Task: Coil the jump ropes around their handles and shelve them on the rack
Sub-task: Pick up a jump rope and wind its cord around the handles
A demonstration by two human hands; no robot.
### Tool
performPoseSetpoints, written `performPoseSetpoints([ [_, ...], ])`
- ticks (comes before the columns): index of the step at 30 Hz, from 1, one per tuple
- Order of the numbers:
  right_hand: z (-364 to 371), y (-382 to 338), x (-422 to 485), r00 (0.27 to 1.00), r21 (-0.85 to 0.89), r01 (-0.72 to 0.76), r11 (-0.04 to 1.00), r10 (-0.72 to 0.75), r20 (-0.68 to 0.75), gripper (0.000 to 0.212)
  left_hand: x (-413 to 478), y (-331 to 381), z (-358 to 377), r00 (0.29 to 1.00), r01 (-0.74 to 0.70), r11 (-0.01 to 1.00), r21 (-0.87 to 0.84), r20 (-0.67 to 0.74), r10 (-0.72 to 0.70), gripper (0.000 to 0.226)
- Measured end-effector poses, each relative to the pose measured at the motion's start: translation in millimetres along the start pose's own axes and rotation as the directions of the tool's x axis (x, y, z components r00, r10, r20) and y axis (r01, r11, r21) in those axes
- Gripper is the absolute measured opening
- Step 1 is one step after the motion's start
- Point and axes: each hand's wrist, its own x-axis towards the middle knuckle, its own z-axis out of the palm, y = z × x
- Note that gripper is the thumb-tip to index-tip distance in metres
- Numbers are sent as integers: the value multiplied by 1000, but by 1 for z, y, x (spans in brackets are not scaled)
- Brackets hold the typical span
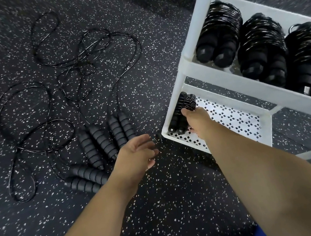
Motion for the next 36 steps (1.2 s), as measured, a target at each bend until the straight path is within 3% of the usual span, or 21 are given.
performPoseSetpoints([
  [4, -2, -6, -19, 997, -181, 16, 983, -30, -72, 37, -10, 13, -8, 999, -14, 1000, -7, -44, 14, 44],
  [7, -1, -13, -47, 999, -246, 8, 969, -19, -44, 35, -26, 29, -23, 994, -6, 1000, -20, -110, 4, 44],
  [12, 9, -28, -116, 984, -182, -23, 983, 54, 167, 37, -79, 67, -56, 973, -48, 999, -19, -228, 43, 41],
  [17, 8, -56, -204, 911, -162, 13, 987, 55, 409, 24, -147, 85, -90, 928, -103, 993, -61, -366, 74, 34],
  [21, 12, -81, -259, 860, -146, 30, 989, 49, 508, 34, -198, 83, -116, 886, -116, 989, -91, -459, 61, 27],
  [26, 17, -98, -299, 833, -165, 138, 977, -24, 553, 23, -232, 74, -147, 847, -127, 982, -140, -531, 34, 30],
  [30, 30, -100, -299, 857, -182, 221, 958, -101, 506, 12, -231, 61, -166, 835, -105, 975, -197, -550, -22, 33],
  [36, 75, -96, -269, 879, -139, 214, 967, -129, 458, 13, -181, 30, -176, 837, -14, 964, -266, -531, -134, 30],
])
